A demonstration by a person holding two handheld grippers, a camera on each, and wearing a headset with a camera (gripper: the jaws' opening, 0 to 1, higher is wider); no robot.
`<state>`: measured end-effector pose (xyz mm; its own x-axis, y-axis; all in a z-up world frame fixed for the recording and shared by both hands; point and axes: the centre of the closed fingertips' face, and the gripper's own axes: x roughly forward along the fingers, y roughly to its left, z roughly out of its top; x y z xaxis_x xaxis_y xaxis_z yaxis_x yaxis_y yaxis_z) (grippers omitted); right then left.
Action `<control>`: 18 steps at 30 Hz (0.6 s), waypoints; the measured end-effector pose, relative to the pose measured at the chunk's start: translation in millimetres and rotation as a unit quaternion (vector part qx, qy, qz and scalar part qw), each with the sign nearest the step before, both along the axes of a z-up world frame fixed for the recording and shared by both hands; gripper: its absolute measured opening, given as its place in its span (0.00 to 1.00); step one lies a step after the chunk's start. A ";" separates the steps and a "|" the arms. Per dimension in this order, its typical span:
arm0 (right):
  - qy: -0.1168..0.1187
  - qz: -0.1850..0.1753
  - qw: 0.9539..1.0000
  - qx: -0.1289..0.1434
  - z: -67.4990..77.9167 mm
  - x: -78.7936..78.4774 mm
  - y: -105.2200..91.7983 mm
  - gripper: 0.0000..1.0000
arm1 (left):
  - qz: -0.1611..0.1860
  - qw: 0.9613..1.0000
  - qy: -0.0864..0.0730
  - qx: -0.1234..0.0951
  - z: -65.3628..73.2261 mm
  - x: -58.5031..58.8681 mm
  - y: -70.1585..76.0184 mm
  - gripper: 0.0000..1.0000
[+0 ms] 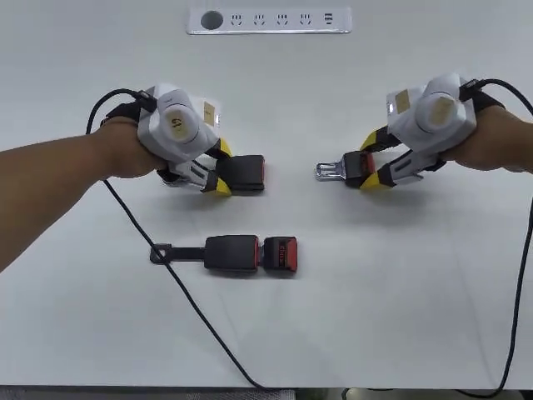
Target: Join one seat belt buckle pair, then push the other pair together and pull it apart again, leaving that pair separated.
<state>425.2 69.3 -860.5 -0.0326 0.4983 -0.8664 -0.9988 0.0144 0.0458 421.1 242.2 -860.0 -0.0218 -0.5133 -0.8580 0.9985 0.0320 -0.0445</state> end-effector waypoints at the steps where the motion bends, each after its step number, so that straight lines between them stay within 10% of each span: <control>1: 0.002 -0.002 1.000 0.003 0.0 0.1 4.1 0.33 | -0.001 1.000 0.000 0.001 -0.2 0.3 0.1 0.32; 18: 0.003 -0.005 1.000 0.030 0.4 0.7 52.5 0.33 | 0.003 1.000 0.002 0.008 -0.7 1.1 -0.2 0.32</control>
